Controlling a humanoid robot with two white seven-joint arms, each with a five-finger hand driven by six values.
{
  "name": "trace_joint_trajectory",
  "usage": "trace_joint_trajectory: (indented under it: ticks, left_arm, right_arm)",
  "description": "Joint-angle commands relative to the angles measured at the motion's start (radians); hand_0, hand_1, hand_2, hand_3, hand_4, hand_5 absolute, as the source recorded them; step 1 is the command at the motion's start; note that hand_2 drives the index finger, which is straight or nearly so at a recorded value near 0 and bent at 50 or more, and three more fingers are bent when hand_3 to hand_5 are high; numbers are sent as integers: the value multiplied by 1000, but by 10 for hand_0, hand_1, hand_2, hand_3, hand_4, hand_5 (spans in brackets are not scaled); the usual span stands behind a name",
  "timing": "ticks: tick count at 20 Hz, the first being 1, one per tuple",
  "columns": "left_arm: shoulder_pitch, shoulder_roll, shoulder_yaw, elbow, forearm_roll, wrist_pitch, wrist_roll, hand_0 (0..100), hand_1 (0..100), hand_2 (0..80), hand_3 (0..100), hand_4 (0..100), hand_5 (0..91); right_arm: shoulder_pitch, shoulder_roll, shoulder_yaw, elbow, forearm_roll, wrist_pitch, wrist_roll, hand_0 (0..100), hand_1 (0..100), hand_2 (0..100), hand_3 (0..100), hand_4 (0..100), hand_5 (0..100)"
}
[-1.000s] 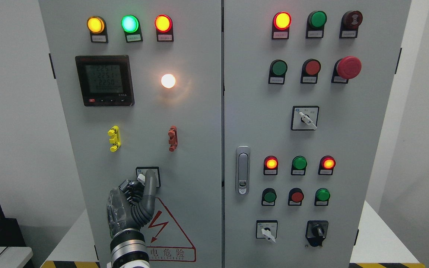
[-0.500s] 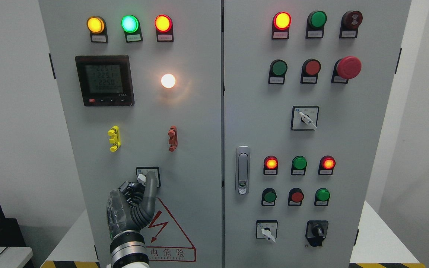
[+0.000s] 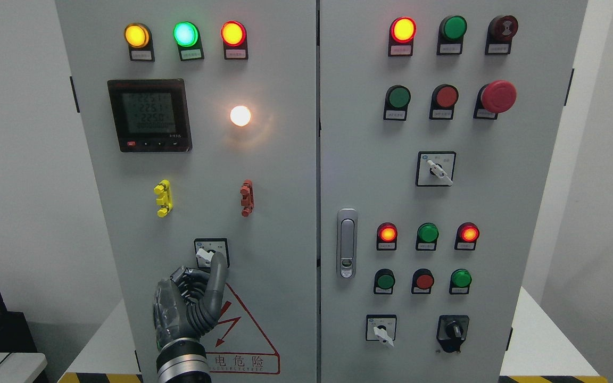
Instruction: Turn on light switch 1
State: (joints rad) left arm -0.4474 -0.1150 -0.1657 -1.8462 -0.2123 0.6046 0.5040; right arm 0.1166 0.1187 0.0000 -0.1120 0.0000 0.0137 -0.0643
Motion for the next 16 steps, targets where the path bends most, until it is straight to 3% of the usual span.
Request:
trace_joint_trajectory:
  ticks: [1, 4, 8, 13, 16]
  left_arm:
    - [41, 0, 2, -68, -5, 0, -12, 134, 387, 663, 859, 886, 841]
    - [61, 3, 31, -97, -13, -26, -24, 125, 395, 664, 861, 886, 841]
    - [161, 18, 121, -99, -64, -198, -148, 117, 416, 679, 875, 894, 840]
    - [305, 26, 314, -87, -62, -477, -311, 82, 386, 660, 902, 906, 807]
    - [392, 34, 439, -60, -58, -546, -351, 75, 373, 654, 902, 890, 724]
  right_arm:
    - [0, -1, 17, 0, -25, 0, 0, 120, 389, 0, 0, 0, 0]
    - [0, 1, 17, 0, -25, 0, 0, 120, 389, 0, 0, 0, 0]
    - [0, -1, 17, 0, -25, 0, 0, 120, 389, 0, 0, 0, 0]
    - [0, -1, 17, 0, -25, 0, 0, 120, 389, 0, 0, 0, 0]
    - [0, -1, 17, 0, -25, 0, 0, 120, 389, 0, 0, 0, 0]
